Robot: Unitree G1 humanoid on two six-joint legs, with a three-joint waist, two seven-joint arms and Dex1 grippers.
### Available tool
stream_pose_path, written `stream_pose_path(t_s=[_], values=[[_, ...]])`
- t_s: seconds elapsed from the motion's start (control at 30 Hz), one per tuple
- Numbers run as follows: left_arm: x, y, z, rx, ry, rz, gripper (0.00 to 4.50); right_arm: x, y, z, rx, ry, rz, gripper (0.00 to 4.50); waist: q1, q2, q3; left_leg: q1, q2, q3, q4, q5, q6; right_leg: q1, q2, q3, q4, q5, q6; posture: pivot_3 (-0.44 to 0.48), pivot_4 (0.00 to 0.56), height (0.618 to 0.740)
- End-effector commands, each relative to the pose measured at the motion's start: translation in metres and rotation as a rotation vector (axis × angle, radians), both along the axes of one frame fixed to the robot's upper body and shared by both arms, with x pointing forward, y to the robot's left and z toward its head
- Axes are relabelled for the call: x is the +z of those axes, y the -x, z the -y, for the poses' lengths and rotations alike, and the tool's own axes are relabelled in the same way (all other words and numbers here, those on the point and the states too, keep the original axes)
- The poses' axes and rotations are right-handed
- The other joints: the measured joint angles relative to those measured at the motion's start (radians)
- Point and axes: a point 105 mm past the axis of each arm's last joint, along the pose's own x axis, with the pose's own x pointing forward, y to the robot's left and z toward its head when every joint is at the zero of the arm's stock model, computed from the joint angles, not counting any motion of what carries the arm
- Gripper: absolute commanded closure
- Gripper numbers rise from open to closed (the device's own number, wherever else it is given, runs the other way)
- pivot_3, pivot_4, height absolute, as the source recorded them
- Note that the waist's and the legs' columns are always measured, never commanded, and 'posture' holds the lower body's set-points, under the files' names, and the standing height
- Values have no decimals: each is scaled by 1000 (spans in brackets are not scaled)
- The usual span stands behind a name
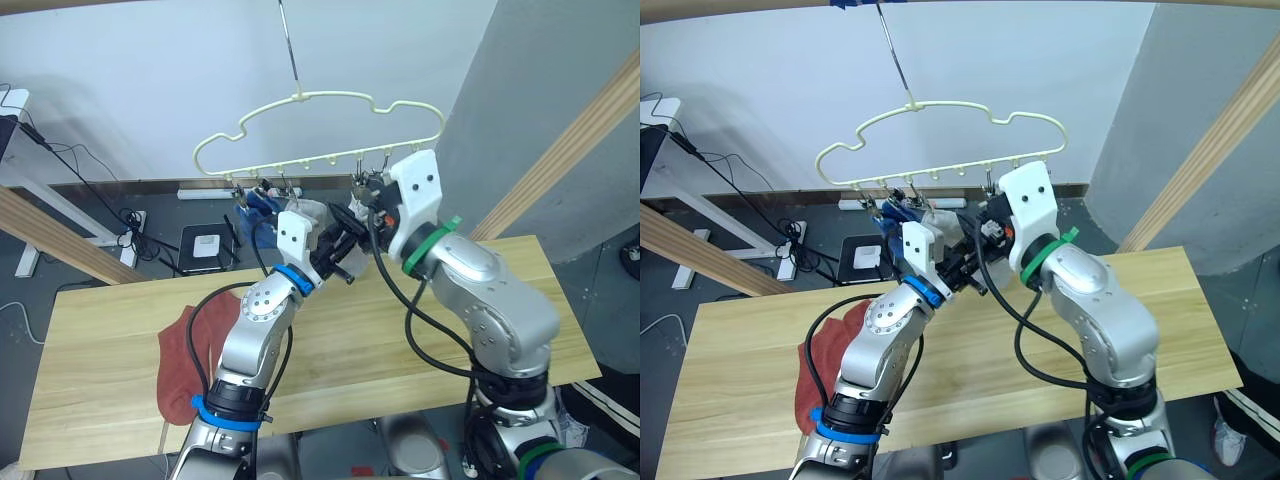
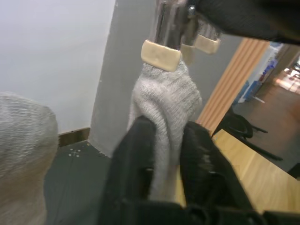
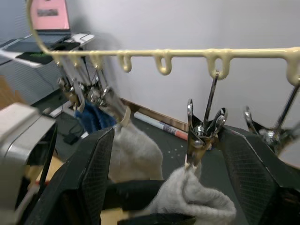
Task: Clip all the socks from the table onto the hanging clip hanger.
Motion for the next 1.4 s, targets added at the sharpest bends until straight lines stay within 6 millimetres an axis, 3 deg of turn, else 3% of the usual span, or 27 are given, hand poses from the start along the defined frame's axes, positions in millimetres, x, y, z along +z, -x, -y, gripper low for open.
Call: stream_pose_path(t_s=[0.03, 0.07, 0.27, 0.47, 0.7, 0.9, 1.07, 1.17, 1.4], values=[[6, 7, 0, -41, -14, 35, 2104, 11, 19, 4, 65, 15, 69, 874, 0, 0, 0, 0, 0, 0, 0, 0, 0, 0, 0, 0, 0, 0, 0, -299, 316, 740], [5, 8, -2, -53, -23, 35, 1796, 8, 24, 7, 84, 34, 69, 874, 0, 0, 0, 0, 0, 0, 0, 0, 0, 0, 0, 0, 0, 0, 0, -299, 316, 740], [5, 23, -15, -152, -95, 34, 1796, -1, 38, 20, 99, 82, 110, 874, -1, 0, 0, 0, 0, 0, 0, 0, 0, 0, 1, 0, 0, 0, 0, -301, 315, 740], [17, 57, -43, -352, -233, 42, 1796, -9, 26, 40, -38, 132, 121, 874, -2, 0, 0, 2, 0, 1, -1, 0, 0, 0, 1, 1, 0, 0, 0, -285, 316, 740], [45, 75, -71, -419, -291, 4, 1796, -4, 23, 45, -37, 150, 157, 874, 3, 0, 0, 1, 2, 1, -1, 0, 0, 0, 1, 1, -1, -3, 5, -253, 323, 740], [68, 76, -69, -405, -288, 29, 1796, -5, 17, 45, -48, 147, 163, 874, 15, 0, 0, 1, 2, 1, -1, 0, 0, 0, 0, 1, -1, -3, 4, -233, 325, 740], [72, 74, -64, -394, -288, 48, 1796, -6, 12, 46, -64, 128, 148, 874, 27, 0, 0, 1, 1, 1, -1, 0, 0, -1, 1, 1, -1, -1, 1, -226, 323, 740], [72, 72, -64, -391, -292, 48, 1764, -5, 8, 45, -87, 117, 148, 1755, 30, 0, 0, 1, 1, 1, -1, 0, 0, -1, 1, 1, -1, -1, 1, -229, 323, 740], [77, 68, -64, -393, -285, 54, 1764, -6, -1, 37, -133, 85, 133, 1755, 33, 0, 0, 1, 1, 1, -1, 0, 0, -1, 1, 1, -1, -1, 1, -232, 320, 740]])
